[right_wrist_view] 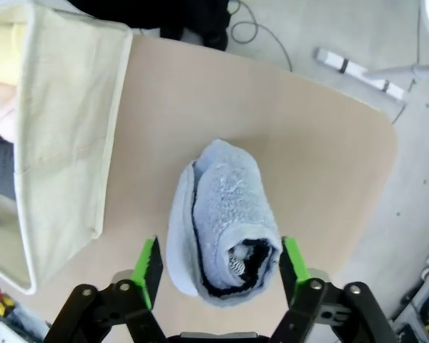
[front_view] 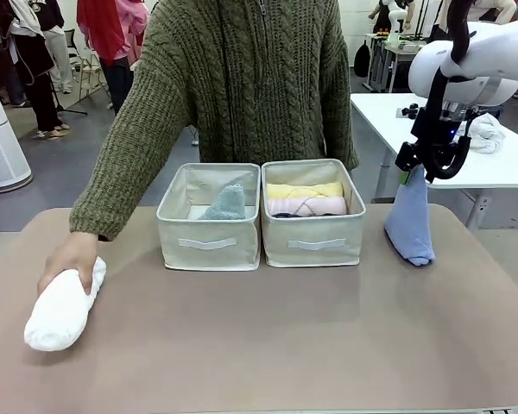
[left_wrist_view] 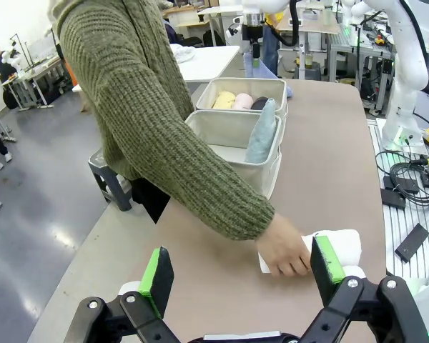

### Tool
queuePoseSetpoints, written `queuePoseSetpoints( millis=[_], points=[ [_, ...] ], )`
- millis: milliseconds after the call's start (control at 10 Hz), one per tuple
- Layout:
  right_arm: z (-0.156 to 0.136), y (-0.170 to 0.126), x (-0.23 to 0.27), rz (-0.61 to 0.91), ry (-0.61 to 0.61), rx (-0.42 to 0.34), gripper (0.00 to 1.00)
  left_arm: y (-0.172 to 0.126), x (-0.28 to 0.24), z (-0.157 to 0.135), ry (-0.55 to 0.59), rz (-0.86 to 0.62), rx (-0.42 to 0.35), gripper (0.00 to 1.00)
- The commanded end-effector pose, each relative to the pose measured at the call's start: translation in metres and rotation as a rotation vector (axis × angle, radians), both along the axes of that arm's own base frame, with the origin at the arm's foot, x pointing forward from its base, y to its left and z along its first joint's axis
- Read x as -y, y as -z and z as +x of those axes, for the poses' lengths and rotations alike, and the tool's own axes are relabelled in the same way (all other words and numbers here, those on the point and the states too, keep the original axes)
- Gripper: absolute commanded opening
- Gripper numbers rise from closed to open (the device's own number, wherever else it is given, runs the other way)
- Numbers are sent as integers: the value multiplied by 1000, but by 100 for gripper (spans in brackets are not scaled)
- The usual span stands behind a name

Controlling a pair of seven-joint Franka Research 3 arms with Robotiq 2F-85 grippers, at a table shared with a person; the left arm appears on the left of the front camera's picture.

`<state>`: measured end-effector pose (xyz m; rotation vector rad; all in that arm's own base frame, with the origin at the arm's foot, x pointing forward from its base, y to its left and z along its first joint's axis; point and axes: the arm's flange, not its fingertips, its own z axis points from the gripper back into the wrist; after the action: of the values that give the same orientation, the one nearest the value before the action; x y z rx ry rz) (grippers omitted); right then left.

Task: Sort the towels based on their folding style.
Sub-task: Pick up another triangle-folded towel from the table and place it in the left Fabric basket.

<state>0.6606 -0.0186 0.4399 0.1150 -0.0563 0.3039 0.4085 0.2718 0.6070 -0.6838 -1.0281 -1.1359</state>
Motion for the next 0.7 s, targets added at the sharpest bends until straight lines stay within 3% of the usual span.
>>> queuePoseSetpoints(
  millis=[0,100,200,600],
  points=[
    [9,-3,3,39,-12,-32,0,-1,0,-1,-1,0,3,100],
    [8,-3,1,34,-18,-35,35,-1,0,-1,-1,0,3,100],
    [7,-3,1,35,-21,-34,0,-1,0,-1,-1,0,3,100],
    [5,-4,0,67,-47,-43,0,-1,0,-1,-1,0,3,100]
  ],
)
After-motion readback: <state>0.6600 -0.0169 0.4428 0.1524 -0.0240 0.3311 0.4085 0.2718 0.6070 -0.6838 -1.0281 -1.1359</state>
